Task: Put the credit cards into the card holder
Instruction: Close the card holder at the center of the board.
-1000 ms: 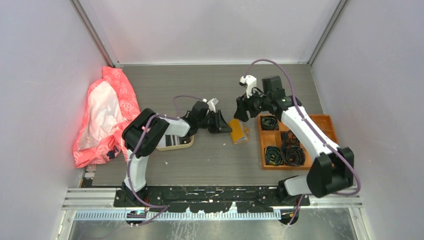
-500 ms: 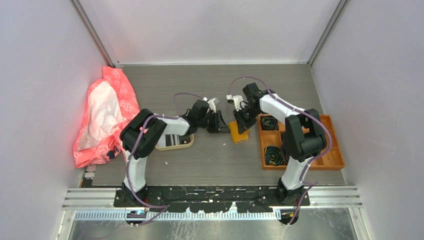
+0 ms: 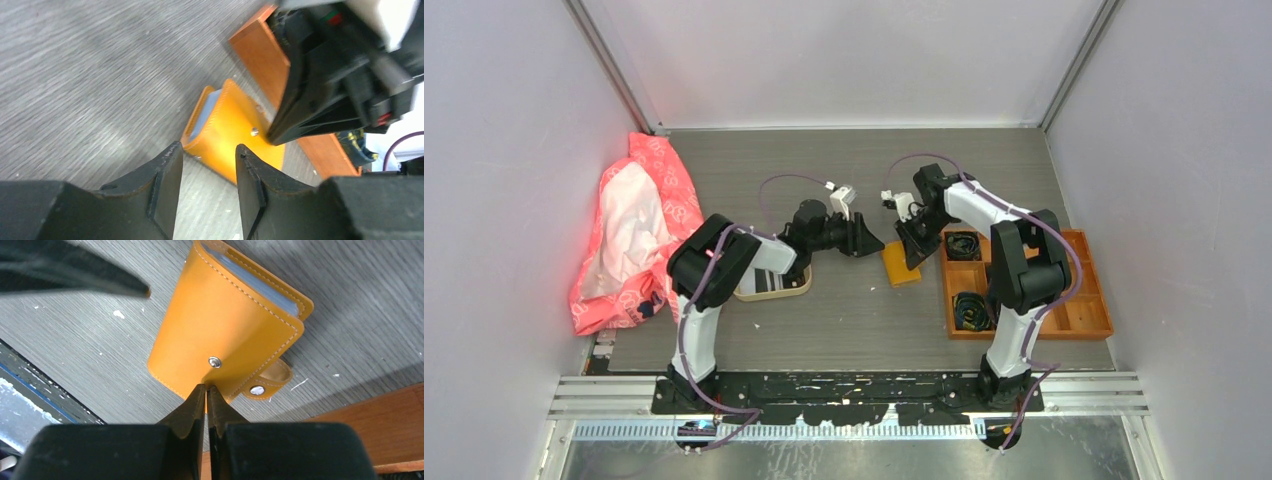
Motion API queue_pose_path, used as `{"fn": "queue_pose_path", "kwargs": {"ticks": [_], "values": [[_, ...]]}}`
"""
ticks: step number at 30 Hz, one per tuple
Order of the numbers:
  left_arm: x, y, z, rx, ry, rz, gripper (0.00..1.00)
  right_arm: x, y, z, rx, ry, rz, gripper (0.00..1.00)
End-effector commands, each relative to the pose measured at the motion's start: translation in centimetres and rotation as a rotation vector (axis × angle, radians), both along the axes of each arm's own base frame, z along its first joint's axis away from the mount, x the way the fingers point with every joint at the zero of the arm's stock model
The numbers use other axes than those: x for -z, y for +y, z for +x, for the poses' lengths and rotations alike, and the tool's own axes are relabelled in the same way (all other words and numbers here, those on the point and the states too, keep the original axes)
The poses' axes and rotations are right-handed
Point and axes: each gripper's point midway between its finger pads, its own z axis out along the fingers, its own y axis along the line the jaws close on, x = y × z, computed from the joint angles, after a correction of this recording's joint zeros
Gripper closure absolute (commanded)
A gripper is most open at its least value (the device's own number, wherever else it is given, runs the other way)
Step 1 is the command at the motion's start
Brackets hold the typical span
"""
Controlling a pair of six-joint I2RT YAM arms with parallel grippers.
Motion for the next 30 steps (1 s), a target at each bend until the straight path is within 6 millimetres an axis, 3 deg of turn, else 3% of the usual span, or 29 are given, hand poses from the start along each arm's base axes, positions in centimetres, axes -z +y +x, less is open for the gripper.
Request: {"fn": "queue_pose_path", "kwargs": {"ticks": [1,6,12,25,30], "values": [[-1.7,-0.9,1.5,0.036,-0.1,-0.099,0.56,-1.1,0.1,0.5,-0.008,-0.002,0.028,0.89],[-0.7,-1.6,2.5,0.048,-0.081,-0.091,0.54,-1.1,0.1,0.4,-0.009,0.006,0.032,0.89],[0.3,-2.6,2.2,0.101,-0.019,-0.128,0.52,-0.9,0.1,0.3,-0.015,0.018,0.031,0.89],[0.8,-2.9,0.1,0.134,0.047,-0.147,0.72,-1.3,0.3,0.1,-0.024,0.023,0.053,0.88],[1.0,-1.2,-1.0,0.034,0.063,-0.11,0.81,-1.8,0.8,-0.3,-0.047,0.028,0.084,0.88]]}}
